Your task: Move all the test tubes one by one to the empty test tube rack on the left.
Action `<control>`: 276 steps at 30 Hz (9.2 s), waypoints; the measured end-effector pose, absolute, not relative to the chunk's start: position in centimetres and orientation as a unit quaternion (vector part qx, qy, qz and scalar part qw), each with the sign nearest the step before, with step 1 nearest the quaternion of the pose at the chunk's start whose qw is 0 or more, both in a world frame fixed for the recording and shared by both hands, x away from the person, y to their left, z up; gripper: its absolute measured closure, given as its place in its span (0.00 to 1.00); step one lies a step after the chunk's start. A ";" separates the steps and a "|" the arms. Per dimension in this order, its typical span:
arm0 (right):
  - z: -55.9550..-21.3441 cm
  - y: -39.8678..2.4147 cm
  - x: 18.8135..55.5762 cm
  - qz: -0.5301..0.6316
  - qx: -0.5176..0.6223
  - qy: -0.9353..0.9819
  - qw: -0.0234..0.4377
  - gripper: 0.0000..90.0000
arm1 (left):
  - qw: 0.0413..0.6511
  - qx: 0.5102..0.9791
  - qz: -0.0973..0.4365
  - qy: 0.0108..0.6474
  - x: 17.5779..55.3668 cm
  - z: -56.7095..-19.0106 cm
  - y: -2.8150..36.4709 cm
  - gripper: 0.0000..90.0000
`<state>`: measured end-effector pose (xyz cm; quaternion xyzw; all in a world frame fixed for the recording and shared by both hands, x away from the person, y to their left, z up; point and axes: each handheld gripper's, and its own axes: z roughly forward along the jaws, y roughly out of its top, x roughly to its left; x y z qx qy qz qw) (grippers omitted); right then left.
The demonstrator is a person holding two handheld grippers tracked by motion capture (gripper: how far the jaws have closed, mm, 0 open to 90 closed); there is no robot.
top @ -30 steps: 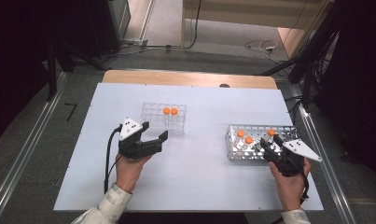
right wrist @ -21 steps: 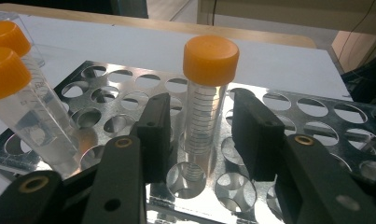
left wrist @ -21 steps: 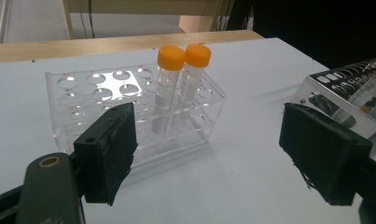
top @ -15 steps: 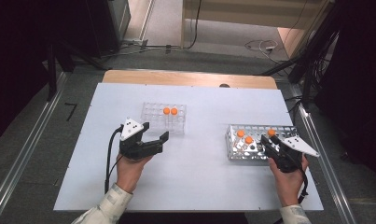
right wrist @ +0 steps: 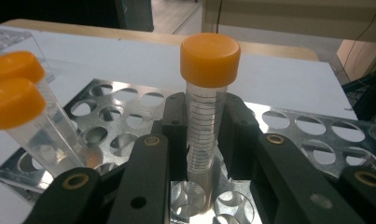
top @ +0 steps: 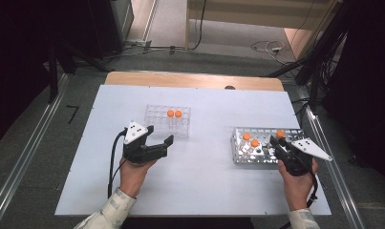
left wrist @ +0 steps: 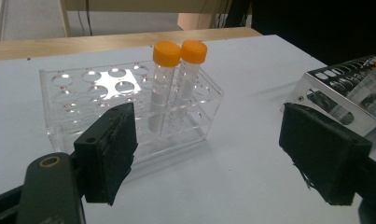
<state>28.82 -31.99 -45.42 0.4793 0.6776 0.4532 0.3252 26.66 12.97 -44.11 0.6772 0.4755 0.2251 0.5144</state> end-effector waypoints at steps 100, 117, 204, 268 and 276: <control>-45.4 -8.9 26.6 0.494 0.276 0.805 0.179 0.80 | 0.536 0.721 0.216 0.382 24.2 -43.1 8.9 0.60; -44.8 -9.6 26.1 0.496 0.278 0.803 0.177 0.46 | 0.533 0.720 0.214 0.390 24.6 -42.9 9.5 0.78; -45.7 -25.7 20.8 0.502 0.379 0.750 0.204 0.20 | 0.500 0.669 0.281 0.472 32.6 -38.8 13.8 0.78; -45.7 -26.1 21.0 0.497 0.384 0.749 0.213 0.20 | 0.488 0.665 0.275 0.494 32.6 -40.3 13.4 0.47; -45.7 -26.6 21.3 0.496 0.393 0.743 0.220 0.20 | 0.508 0.658 0.274 0.483 30.3 -39.7 13.0 0.30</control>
